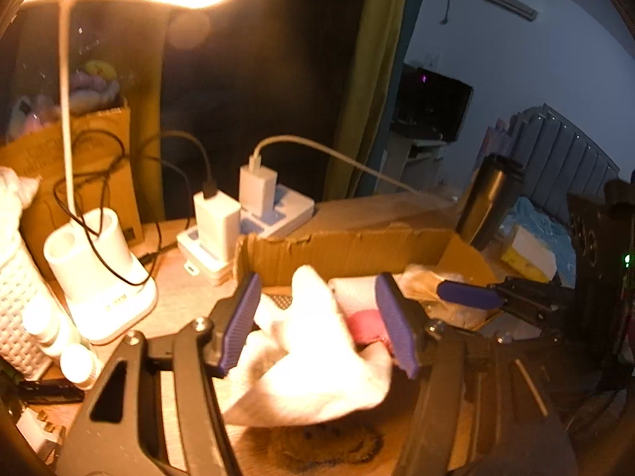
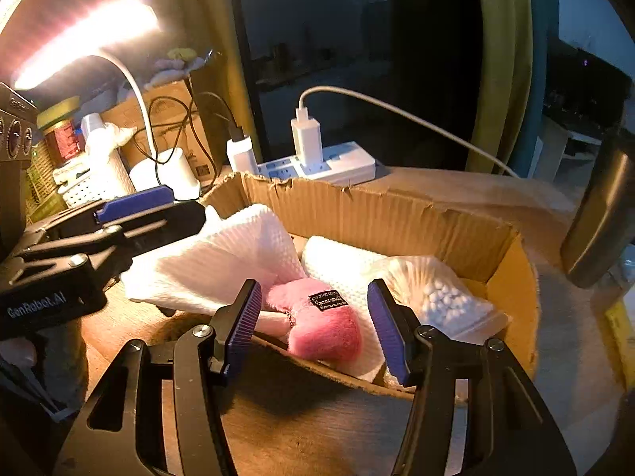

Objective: Organize soft objects
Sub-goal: 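Open the right gripper to drop the plush while the left gripper lowers and releases the towel in the box, then move the right gripper to the cartoon-printed tissue pack on the desk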

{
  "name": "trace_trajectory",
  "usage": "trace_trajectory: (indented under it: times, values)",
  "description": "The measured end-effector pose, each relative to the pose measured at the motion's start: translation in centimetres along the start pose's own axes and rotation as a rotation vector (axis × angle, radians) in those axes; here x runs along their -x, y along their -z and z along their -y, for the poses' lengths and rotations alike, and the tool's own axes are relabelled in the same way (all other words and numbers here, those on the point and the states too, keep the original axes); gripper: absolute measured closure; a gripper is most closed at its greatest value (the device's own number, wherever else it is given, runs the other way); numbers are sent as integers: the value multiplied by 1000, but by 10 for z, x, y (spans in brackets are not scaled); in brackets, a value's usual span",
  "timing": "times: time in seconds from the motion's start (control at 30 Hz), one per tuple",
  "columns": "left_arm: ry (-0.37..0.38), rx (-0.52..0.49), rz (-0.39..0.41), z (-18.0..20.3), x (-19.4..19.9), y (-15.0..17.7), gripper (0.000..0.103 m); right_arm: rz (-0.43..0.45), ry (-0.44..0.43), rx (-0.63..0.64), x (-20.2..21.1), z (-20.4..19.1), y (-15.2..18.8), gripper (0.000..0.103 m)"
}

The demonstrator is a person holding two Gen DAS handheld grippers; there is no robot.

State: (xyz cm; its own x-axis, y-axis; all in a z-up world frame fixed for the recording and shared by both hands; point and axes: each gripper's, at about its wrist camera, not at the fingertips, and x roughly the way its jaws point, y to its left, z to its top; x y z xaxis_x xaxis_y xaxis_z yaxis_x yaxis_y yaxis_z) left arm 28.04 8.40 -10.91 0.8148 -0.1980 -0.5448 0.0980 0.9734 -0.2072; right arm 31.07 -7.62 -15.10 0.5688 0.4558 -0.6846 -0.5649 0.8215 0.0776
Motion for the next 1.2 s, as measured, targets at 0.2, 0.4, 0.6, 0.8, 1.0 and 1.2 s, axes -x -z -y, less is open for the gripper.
trace_trajectory:
  times: [0.2, 0.4, 0.6, 0.8, 1.0, 1.2]
  values:
    - [-9, -2, 53, 5, 27, -3, 41, 32, 22, 1, 23, -1, 2, 44]
    - [-8, -15, 60, 14, 43, 4, 41, 57, 31, 0, 44, -3, 9, 43]
    - [-10, -30, 43, 25, 54, 15, 41, 82, 44, -2, 66, -6, 18, 38]
    - [-8, -34, 36, 33, 67, 28, 41, 96, 59, -4, 84, -7, 28, 37]
    - [-7, -27, 27, 36, 76, 42, 41, 100, 72, 0, 96, -10, 39, 37]
    - [-2, -24, 11, 41, 83, 60, 41, 89, 85, -2, 105, -10, 55, 37]
